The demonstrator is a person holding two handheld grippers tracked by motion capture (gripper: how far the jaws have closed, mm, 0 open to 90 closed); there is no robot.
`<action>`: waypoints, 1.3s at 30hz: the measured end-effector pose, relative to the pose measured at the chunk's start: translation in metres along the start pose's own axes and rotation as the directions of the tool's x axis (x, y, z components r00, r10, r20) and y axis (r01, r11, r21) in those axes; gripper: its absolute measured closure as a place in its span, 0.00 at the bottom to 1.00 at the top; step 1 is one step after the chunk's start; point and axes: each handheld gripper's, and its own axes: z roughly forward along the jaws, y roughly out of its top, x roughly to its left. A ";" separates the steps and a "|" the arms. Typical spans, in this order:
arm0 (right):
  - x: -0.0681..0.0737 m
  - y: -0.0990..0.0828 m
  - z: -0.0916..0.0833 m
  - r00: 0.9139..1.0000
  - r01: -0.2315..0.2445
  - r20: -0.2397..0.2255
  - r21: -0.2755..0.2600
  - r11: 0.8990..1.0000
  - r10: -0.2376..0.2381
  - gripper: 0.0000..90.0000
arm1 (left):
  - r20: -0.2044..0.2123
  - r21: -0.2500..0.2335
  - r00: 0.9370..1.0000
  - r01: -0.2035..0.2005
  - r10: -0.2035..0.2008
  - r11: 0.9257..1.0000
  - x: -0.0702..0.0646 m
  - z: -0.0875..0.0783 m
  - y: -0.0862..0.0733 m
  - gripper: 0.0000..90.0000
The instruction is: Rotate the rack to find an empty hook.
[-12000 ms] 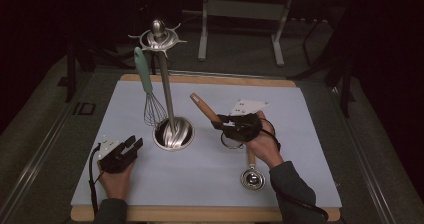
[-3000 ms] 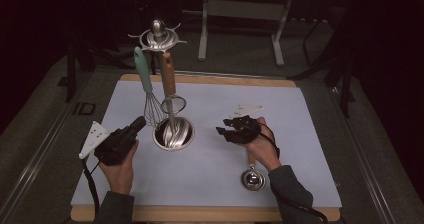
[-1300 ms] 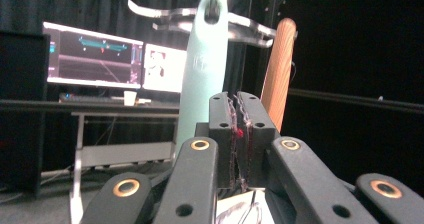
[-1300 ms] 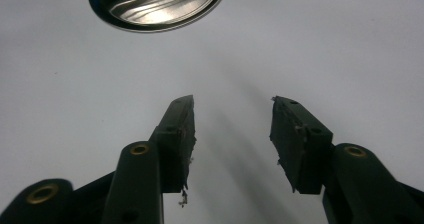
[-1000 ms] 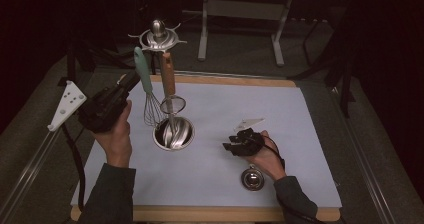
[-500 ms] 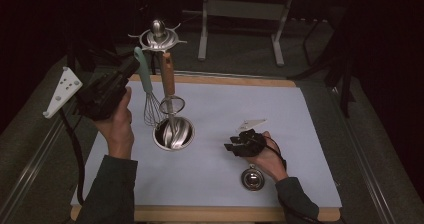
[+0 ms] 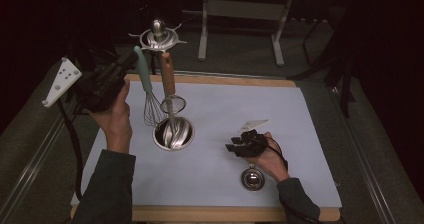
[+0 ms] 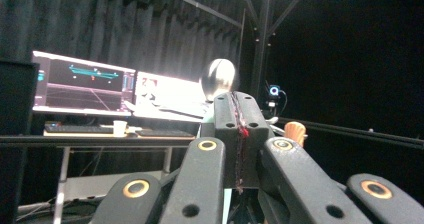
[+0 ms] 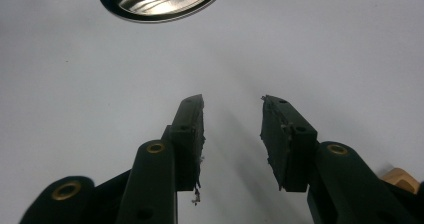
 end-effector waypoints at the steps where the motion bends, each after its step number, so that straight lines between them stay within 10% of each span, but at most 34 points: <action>1: 0.000 0.000 0.000 1.000 -0.001 -0.002 -0.001 1.000 0.001 0.67 | -0.004 -0.001 1.000 0.002 -0.002 1.000 0.001 0.000 0.000 1.00; 39: -0.003 -0.006 -0.003 1.000 0.011 -0.018 0.003 1.000 -0.011 0.67 | -0.188 0.070 0.982 0.019 -0.005 0.997 0.031 0.032 0.010 1.00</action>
